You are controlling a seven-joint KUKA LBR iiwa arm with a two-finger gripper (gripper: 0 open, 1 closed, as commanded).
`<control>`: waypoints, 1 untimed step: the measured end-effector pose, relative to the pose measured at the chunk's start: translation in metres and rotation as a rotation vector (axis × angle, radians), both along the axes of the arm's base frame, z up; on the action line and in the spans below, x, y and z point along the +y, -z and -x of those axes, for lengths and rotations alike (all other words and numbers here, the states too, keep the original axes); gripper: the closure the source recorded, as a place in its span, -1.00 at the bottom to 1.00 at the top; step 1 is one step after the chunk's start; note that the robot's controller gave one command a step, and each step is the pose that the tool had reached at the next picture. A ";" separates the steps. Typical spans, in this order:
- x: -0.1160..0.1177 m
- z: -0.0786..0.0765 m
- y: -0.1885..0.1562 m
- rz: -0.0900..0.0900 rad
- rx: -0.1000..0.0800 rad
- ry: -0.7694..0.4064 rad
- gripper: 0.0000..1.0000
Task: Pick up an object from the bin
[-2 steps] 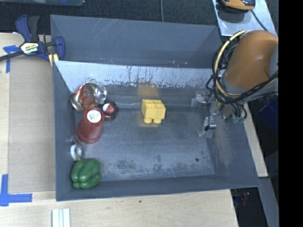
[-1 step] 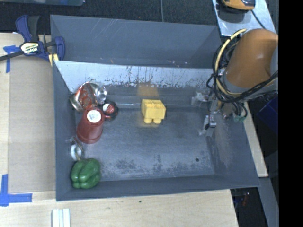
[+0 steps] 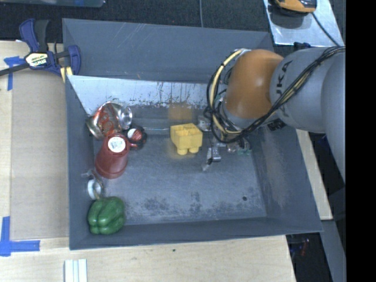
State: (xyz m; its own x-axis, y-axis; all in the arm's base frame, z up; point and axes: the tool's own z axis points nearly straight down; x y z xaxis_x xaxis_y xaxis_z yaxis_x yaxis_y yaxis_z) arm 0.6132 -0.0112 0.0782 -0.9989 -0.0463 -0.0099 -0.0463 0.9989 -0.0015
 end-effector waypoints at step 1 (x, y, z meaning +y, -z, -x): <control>0.024 0.001 -0.053 0.002 -0.003 0.087 -1.00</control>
Offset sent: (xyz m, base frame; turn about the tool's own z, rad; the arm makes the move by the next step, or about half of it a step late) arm -0.0137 0.0780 0.0218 0.0372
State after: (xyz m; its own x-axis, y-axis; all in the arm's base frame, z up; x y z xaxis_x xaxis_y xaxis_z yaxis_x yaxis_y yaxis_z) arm 0.6120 0.0128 0.1312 -0.9991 0.0411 -0.0131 0.0412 0.9991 -0.0036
